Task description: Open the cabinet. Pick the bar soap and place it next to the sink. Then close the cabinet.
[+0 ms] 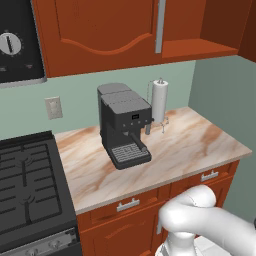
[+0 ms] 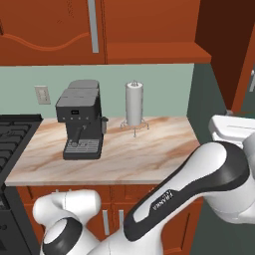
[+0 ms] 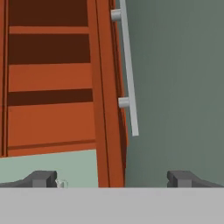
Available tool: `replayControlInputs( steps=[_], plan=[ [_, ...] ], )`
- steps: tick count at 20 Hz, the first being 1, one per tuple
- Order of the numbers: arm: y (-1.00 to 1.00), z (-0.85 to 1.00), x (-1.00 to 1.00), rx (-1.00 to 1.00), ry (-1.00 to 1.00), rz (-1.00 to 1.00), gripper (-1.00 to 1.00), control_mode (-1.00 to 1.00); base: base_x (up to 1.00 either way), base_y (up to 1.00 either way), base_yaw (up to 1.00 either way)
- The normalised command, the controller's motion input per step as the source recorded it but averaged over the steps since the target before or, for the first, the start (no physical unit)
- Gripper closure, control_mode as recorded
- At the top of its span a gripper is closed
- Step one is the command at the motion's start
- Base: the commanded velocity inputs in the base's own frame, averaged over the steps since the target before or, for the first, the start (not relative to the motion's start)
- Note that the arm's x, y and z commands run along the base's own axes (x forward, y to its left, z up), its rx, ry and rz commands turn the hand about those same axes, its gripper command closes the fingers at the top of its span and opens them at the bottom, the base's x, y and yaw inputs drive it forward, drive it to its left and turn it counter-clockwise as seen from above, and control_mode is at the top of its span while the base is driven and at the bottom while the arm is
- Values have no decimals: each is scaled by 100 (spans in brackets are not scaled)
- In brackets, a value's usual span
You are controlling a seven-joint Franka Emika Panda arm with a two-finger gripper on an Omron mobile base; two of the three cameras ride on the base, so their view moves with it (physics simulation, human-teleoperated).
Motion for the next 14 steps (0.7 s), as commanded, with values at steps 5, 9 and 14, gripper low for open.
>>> replayControlInputs(
  steps=[5, 9, 14],
  plan=[
    [0, 0, 30, 0, 0, 1, -100, -100, 0, 0, 0],
    [0, -1, 29, 0, 0, 0, -100, -100, 0, 0, 0],
    [0, -2, 23, 0, 0, 0, -100, -100, 0, 0, 0]
  ],
)
